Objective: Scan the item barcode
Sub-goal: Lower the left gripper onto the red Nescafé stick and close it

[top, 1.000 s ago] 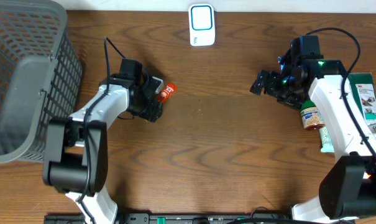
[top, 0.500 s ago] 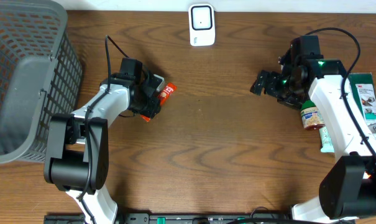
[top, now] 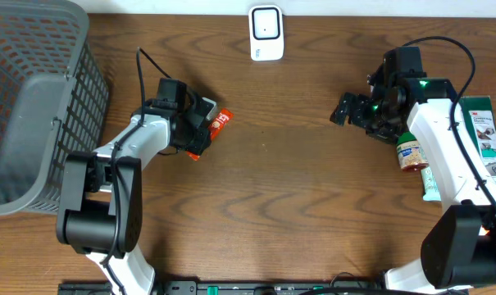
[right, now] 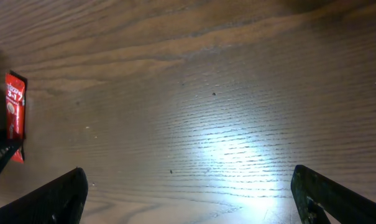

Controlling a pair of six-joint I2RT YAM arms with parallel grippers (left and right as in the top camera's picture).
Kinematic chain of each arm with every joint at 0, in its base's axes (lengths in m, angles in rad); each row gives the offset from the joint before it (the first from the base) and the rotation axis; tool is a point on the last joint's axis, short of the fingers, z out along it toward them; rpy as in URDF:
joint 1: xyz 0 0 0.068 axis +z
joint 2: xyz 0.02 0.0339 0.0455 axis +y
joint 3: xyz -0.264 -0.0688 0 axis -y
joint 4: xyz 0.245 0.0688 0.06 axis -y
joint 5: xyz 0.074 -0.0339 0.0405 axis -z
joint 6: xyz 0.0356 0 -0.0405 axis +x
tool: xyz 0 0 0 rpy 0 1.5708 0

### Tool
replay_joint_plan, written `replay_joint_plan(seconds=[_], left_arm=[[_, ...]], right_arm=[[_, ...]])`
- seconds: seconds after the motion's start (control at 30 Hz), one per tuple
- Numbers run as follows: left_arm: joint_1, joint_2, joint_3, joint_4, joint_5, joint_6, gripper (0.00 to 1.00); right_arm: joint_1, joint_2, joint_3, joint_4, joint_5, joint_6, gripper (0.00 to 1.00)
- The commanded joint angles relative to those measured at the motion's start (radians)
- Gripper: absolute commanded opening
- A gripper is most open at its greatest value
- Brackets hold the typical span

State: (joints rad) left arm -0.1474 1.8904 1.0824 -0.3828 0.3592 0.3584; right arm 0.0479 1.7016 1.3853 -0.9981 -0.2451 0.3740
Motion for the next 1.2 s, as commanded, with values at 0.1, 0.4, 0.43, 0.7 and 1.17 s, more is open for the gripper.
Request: replay_joint_plan(seconds=[0.1, 0.4, 0.43, 0.7, 1.17], left_arm=[[-0.003, 0.051, -0.052, 0.002, -0.021, -0.023, 0.36], [-0.003, 0.051, -0.126, 0.05, -0.047, -0.027, 0.35], [-0.003, 0.051, -0.134, 0.054, -0.047, -0.027, 0.33], [-0.003, 0.051, -0.165, 0.048, -0.046, -0.057, 0.26], [-0.114, 0.038, -0.165, 0.058, -0.299, -0.085, 0.41]], right_arm=[[-0.014, -0.003, 0.0, -0.001, 0.009, -0.016, 0.99], [-0.014, -0.003, 0.0, 0.0, 0.009, -0.016, 0.99], [-0.014, -0.003, 0.0, 0.0, 0.009, -0.016, 0.99], [-0.014, -0.003, 0.0, -0.001, 0.009, -0.016, 0.99], [-0.014, -0.003, 0.0, -0.001, 0.009, -0.024, 0.99]])
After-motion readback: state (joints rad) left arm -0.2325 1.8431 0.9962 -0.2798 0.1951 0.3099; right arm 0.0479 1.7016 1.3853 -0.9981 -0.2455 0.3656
